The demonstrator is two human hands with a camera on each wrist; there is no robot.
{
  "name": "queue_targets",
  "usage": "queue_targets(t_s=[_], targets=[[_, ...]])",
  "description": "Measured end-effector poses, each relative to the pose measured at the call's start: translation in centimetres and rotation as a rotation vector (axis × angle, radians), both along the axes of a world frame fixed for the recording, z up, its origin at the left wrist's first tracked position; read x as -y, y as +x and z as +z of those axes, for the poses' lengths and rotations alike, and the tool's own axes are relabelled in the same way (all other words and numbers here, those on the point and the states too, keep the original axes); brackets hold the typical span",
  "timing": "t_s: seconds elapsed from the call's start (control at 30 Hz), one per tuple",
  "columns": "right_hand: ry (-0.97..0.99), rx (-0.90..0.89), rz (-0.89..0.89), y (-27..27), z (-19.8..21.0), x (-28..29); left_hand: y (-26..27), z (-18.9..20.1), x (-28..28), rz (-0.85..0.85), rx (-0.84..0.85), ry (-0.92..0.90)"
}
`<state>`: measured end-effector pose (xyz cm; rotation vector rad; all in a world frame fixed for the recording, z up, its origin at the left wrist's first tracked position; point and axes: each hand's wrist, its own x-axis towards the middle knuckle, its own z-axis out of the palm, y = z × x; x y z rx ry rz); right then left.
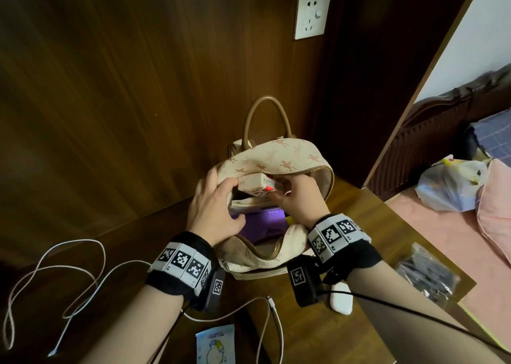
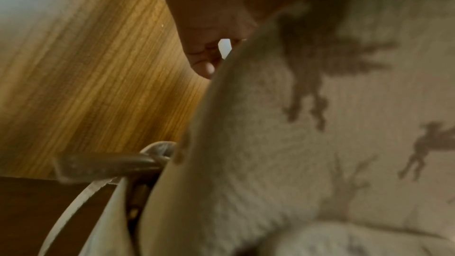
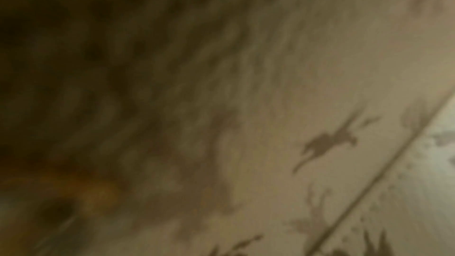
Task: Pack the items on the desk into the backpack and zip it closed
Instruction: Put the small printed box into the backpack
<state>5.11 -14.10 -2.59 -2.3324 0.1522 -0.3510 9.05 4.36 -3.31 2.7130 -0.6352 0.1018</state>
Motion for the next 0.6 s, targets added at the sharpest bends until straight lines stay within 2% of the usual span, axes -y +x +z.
queue_targets(t_s=[0.13, 0.47, 0.6], targets=[[0.029, 0.1, -0.064, -0.5, -0.7, -0.6, -0.1, 0.1, 0.1, 0.009, -0.005, 0.011], [0.095, 0.206, -0.141, -0.8, -1.8, -1.1, 0.2, 0.1, -0.1, -0.001, 0.021, -0.002], [0.067, 0.136, -0.145, -0.4, -2.1, -1.0, 0.2, 0.2, -0.1, -0.015, 0.02, -0.017]])
